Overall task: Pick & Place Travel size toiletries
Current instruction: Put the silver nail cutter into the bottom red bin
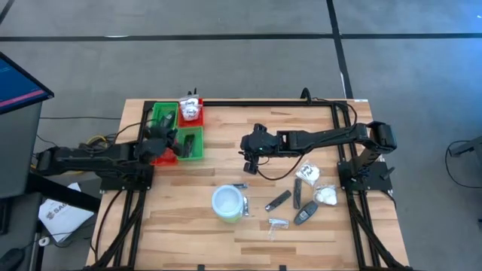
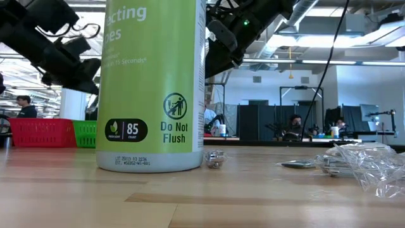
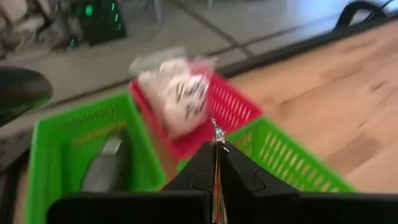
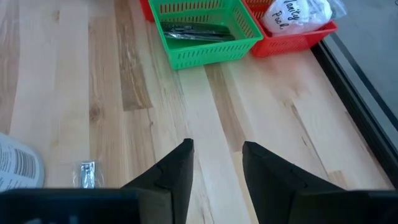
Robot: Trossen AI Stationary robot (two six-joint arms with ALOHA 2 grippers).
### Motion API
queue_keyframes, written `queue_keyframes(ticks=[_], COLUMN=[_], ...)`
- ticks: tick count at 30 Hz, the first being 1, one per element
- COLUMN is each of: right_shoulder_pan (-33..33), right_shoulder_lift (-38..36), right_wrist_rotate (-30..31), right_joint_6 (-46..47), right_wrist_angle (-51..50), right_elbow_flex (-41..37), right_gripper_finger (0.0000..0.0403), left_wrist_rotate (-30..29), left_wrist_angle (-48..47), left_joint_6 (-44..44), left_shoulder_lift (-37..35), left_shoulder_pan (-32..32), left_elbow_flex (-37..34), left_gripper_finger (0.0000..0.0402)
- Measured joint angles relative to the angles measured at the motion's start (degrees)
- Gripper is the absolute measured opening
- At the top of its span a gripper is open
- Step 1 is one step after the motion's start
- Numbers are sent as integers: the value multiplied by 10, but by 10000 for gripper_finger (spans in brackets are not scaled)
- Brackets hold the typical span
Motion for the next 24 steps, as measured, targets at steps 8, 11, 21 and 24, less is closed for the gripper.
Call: queue_keyframes(ticks=[8,11,21,24], right_shoulder_pan=[0,0,1,1], right_shoulder_lift=[0,0,0,0], right_wrist_rotate=[0,0,-1,-2], right_joint_6=[0,0,10,15], right_wrist_angle=[0,-2,-3,-3], right_elbow_flex=[0,0,0,0], right_gripper_finger=[128,128,127,127], left_wrist_rotate=[35,66,86,86], left_wrist_angle=[-151,-154,-177,-177], left_joint_6=[-112,-128,-157,-158], left_shoulder_lift=[0,0,8,8], left_shoulder_pan=[0,0,0,0], left_elbow_flex=[30,30,30,30], left_gripper_finger=[2,3,7,18])
